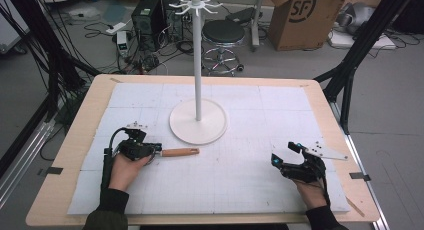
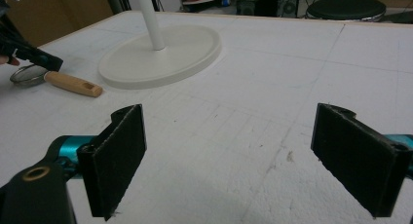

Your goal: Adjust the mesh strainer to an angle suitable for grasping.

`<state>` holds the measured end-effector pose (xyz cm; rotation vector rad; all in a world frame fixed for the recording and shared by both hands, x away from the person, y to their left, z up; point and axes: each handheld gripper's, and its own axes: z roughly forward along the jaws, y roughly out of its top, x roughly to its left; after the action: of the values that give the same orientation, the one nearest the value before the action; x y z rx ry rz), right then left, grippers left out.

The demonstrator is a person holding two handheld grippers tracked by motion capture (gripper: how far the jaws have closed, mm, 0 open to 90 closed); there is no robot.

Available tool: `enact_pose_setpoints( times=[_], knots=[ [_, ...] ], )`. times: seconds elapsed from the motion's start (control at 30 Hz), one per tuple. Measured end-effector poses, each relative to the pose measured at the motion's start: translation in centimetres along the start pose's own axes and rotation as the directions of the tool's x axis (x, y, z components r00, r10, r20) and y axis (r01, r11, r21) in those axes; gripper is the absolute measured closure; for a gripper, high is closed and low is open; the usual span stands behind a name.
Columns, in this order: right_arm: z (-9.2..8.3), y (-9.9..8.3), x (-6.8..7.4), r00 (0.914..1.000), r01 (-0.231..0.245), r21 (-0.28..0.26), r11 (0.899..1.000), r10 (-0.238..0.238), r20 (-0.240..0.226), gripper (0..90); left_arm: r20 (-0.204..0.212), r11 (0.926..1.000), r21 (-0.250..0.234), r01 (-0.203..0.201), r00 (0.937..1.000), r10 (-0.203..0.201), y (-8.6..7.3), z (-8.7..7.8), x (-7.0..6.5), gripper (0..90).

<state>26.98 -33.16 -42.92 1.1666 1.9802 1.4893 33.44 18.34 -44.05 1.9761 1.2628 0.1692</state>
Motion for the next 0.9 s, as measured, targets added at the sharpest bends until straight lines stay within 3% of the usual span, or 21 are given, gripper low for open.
enact_pose_setpoints(
  times=[0.37,0.53,0.67,0.8,0.9],
  knots=[
    [-0.2,0.0,-0.1,1.0,-0.003,-0.007,1.0,0.003,0.005,12.0,-0.012,0.9984,0.055,-0.009,0.9999,0.009,-1.2,-1.0,-0.8,90.0],
    [-0.2,0.0,0.0,1.0,-0.001,-0.009,1.0,0.001,0.002,12.1,-0.01,0.9986,0.053,-0.003,0.9999,0.003,-2.4,-2.1,-1.2,89.9],
    [-0.3,0.1,0.0,1.0,0.0,-0.011,1.0,0.0,0.003,12.0,0.014,0.9994,0.033,-0.004,0.9999,0.004,-3.3,-2.7,-1.1,89.9],
    [-0.3,0.1,0.0,1.0,-0.001,-0.013,1.0,0.001,0.005,12.0,0.017,0.9996,0.026,-0.006,0.9998,0.006,-3.5,-3.1,-1.1,90.0],
    [-0.3,0.1,-0.1,1.0,0.002,-0.016,1.0,-0.002,0.007,12.1,-0.005,0.9999,0.005,-0.017,0.9999,0.017,-3.3,-3.5,-1.4,89.9]
  ],
)
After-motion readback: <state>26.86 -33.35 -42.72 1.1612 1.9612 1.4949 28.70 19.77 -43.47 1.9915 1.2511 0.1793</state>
